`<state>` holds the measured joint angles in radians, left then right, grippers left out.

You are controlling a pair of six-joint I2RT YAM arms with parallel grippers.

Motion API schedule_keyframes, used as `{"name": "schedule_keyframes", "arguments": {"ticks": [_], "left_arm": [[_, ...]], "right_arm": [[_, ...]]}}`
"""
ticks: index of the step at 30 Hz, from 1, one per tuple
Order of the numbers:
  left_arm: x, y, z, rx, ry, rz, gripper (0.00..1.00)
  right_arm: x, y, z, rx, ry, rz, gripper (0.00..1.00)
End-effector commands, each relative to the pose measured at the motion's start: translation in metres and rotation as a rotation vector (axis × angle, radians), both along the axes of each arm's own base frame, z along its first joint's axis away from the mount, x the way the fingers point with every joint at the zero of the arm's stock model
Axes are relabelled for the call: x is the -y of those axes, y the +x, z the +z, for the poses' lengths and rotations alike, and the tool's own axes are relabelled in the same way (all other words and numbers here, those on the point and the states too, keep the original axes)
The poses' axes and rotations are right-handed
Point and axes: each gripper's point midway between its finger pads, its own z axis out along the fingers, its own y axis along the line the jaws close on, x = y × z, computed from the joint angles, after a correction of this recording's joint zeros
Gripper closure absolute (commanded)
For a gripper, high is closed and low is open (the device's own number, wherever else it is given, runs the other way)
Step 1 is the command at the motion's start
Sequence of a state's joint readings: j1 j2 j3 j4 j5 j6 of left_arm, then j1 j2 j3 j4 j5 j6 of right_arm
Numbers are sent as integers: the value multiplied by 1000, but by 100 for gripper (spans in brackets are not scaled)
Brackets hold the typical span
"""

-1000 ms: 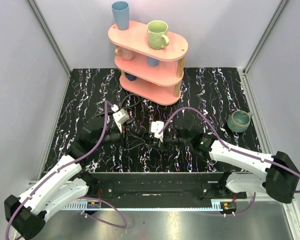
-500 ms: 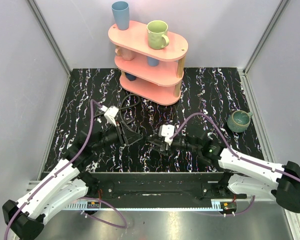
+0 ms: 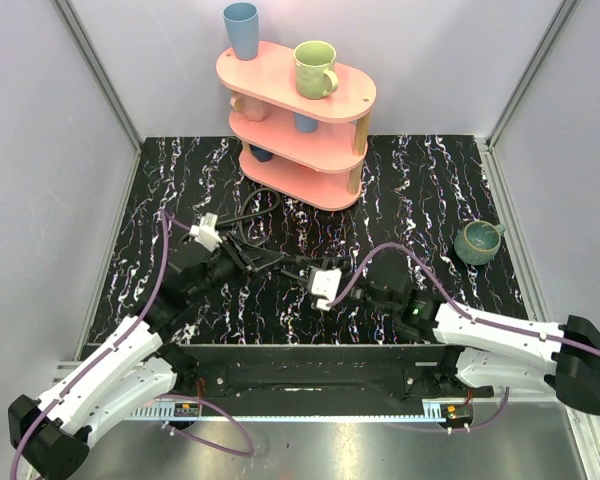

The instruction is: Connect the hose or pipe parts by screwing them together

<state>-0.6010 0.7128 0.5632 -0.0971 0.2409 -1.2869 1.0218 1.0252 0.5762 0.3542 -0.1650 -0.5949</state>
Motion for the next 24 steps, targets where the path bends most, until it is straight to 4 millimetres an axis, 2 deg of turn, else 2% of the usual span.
{"name": "schedule_keyframes", "arguments": {"ticks": [1,2,3,6,11,14,20,23,24], "left_arm": [[-12,6,47,-32,-162,119,100],[-12,5,48,-42,-169,117,100],[-12,4,47,-65,-169,115,100],[-9,0,46,-110,-174,100,100],[-3,-3,44,-152,-214,67,100],[0,-6,43,-173,-235,49,100],[3,-9,45,-177,-250,22,100],[6,-12,50,-173,-269,-6,100],[6,-14,54,-164,-278,-16,100]], "right_arm": [[-6,19,36,309,-30,-166,44],[-8,15,32,334,-34,-174,45],[-8,20,39,370,-4,-228,46],[-10,24,33,436,-24,-268,51],[-12,22,24,494,-42,-268,66],[-12,23,21,495,-32,-276,68],[-13,28,16,501,-35,-304,64],[-16,31,14,490,-39,-316,66],[-17,31,13,489,-43,-320,87]]}}
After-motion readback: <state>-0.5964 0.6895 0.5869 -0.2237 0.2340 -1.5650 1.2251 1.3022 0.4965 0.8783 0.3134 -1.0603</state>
